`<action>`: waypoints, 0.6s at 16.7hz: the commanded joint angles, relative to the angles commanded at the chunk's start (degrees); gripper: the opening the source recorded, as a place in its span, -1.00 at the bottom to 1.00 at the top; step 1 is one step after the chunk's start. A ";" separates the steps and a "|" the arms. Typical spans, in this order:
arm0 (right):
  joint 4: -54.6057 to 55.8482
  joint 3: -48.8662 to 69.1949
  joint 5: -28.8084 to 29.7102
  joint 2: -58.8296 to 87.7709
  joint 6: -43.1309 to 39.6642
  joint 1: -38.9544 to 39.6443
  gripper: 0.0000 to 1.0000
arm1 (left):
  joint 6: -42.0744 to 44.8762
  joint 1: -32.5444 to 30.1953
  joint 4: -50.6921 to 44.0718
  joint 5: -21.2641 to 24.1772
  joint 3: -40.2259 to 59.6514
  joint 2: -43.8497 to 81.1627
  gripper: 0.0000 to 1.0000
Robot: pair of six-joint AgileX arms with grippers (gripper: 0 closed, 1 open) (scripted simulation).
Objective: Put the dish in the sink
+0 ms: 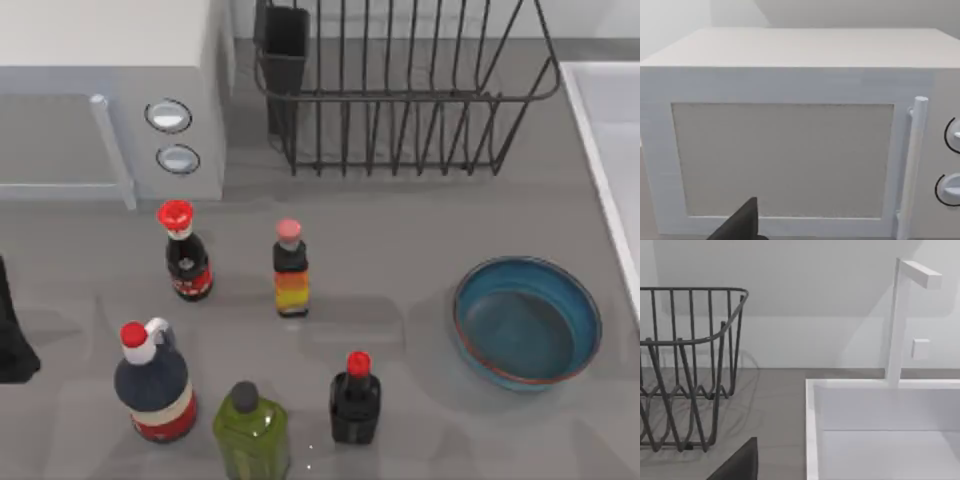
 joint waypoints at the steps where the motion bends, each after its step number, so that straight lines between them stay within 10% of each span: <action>1: 0.00 0.00 0.00 0.00 0.00 0.00 1.00 | 0.00 0.00 0.00 0.00 0.00 0.00 1.00; 10: -16.87 19.90 0.12 21.95 4.06 3.50 1.00 | 0.00 0.00 0.00 0.00 0.00 0.00 1.00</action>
